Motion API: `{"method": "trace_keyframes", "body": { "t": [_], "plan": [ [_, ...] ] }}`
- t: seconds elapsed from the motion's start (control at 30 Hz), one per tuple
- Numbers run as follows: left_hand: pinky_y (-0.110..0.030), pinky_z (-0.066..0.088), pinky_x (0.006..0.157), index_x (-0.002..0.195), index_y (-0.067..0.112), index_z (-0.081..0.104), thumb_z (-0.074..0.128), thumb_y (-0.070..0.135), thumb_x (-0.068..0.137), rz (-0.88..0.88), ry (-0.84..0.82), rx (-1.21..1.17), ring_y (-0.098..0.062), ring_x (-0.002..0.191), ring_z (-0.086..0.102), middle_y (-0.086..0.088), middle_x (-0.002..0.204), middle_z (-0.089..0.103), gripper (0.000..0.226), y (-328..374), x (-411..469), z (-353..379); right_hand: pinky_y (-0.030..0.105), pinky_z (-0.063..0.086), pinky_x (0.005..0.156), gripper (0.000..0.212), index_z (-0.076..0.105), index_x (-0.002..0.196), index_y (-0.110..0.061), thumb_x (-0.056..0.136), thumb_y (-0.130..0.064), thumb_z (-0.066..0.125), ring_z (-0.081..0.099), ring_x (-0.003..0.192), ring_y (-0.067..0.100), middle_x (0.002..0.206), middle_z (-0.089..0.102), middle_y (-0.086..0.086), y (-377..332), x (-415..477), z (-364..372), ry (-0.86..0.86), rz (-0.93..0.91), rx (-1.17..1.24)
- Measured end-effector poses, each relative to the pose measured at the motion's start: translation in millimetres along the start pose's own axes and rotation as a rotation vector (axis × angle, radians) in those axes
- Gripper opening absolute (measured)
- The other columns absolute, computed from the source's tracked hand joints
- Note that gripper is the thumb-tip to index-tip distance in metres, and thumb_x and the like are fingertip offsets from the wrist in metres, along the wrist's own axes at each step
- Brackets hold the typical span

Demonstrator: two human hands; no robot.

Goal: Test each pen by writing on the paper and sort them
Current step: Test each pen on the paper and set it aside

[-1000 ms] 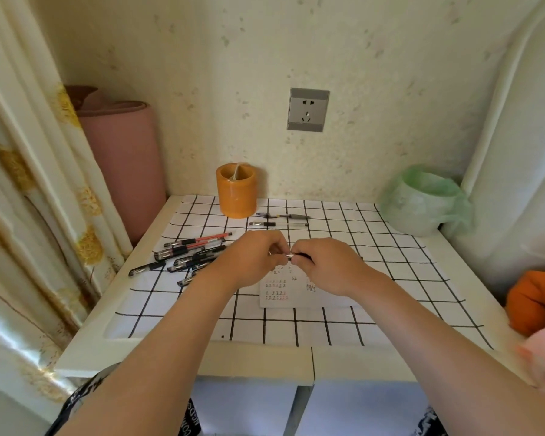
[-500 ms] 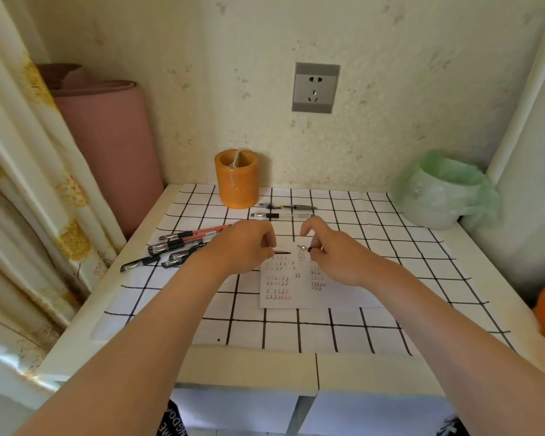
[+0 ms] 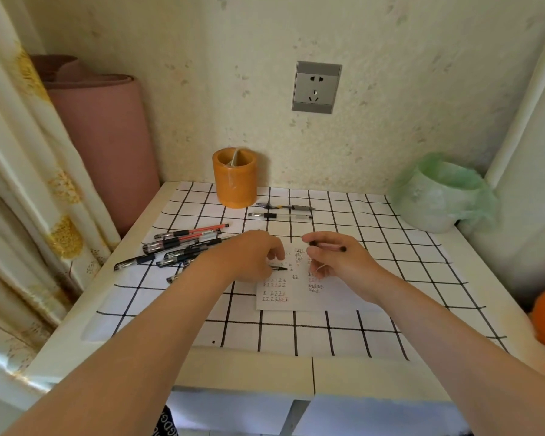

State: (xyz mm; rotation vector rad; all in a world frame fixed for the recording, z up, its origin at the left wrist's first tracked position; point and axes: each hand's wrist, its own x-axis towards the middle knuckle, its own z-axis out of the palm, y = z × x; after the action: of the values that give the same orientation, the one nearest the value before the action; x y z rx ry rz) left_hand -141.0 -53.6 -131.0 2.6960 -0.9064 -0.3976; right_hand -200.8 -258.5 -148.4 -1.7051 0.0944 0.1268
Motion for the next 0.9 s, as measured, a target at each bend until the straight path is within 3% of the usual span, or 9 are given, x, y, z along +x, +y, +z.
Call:
{"method": "trace_keyframes", "body": {
  "t": [0.1,0.23,0.37,0.47,0.9],
  "plan": [
    [-0.027,0.043,0.087,0.127,0.033,0.058,0.068,0.03,0.088,0.059,-0.001,0.02,-0.011,0.105,0.046,0.009,0.113,0.049,0.04,5,0,3,0.03,0.041,0.049,0.016,0.065,0.098,-0.009,0.1,-0.016,0.051,0.062,0.058,0.028,0.071,0.062,0.01,3,-4,4,0.043,0.005,-0.018],
    [-0.03,0.04,0.092,0.131,0.037,0.056,0.069,0.035,0.088,0.054,-0.024,0.052,-0.015,0.114,0.042,0.005,0.117,0.045,0.045,5,4,10,0.025,0.031,0.042,0.02,0.063,0.092,-0.009,0.093,0.0,0.046,0.064,0.054,0.031,0.066,0.067,0.015,10,-7,9,0.067,0.013,-0.1],
    [-0.037,0.042,0.097,0.133,0.038,0.053,0.069,0.034,0.088,0.045,-0.035,0.055,-0.017,0.119,0.039,0.004,0.121,0.044,0.048,5,6,12,0.022,0.041,0.043,0.013,0.062,0.087,-0.008,0.086,0.004,0.057,0.067,0.058,0.027,0.07,0.072,0.016,11,-7,8,0.066,0.003,-0.208],
    [-0.041,0.042,0.101,0.137,0.04,0.048,0.067,0.035,0.089,0.05,-0.048,0.055,-0.017,0.121,0.035,0.003,0.124,0.041,0.052,2,7,13,0.028,0.05,0.05,0.005,0.062,0.081,-0.001,0.085,-0.002,0.066,0.06,0.05,0.023,0.063,0.069,0.013,13,-6,8,0.072,-0.045,-0.262],
    [-0.042,0.04,0.102,0.141,0.044,0.042,0.07,0.051,0.081,0.056,-0.055,0.091,-0.019,0.126,0.03,0.004,0.129,0.038,0.067,4,8,12,0.026,0.048,0.048,0.016,0.055,0.076,0.002,0.086,-0.001,0.067,0.054,0.047,0.014,0.059,0.058,0.007,22,-2,10,0.048,-0.133,-0.312]
  ]
}}
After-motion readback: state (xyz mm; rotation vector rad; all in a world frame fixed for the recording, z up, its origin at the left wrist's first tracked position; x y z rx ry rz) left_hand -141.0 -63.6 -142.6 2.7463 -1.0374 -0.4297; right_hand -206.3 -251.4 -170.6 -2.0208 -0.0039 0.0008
